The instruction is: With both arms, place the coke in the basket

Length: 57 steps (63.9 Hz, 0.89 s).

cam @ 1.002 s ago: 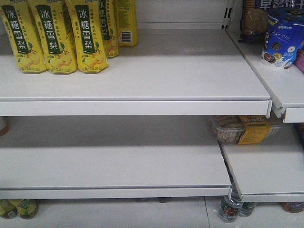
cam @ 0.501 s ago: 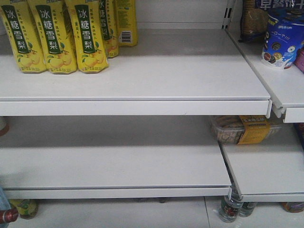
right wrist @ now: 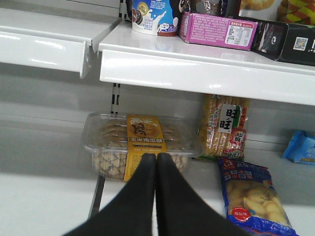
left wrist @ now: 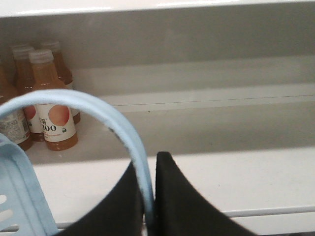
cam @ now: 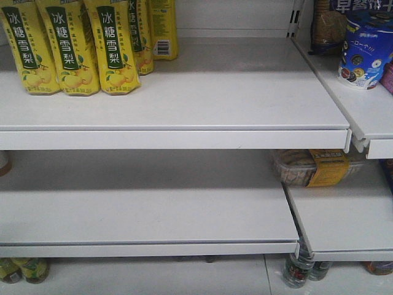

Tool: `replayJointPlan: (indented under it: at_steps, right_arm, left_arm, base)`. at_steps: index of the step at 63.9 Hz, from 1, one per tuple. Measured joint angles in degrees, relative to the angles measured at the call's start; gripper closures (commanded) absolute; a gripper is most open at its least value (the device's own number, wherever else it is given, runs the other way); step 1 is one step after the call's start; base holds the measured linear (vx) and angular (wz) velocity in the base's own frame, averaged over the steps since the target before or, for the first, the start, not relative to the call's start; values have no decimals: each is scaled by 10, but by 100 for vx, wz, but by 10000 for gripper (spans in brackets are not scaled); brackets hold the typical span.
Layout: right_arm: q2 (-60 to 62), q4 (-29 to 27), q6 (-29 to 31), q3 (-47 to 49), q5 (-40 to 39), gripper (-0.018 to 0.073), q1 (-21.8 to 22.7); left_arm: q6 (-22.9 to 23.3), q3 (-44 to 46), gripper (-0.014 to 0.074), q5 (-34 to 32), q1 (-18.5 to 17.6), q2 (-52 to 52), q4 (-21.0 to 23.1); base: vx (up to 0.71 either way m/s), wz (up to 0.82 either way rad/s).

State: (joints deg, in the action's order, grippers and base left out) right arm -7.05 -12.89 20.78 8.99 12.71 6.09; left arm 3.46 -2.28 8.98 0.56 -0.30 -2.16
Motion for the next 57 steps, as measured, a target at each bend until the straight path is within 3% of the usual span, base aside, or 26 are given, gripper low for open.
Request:
replayJointPlan:
  at_steps: [57]
  right_arm:
    - [0,0,0,0,0,568,0]
  left_arm:
    - [0,0,603,-33,0,0,1]
  base:
    - [0,0]
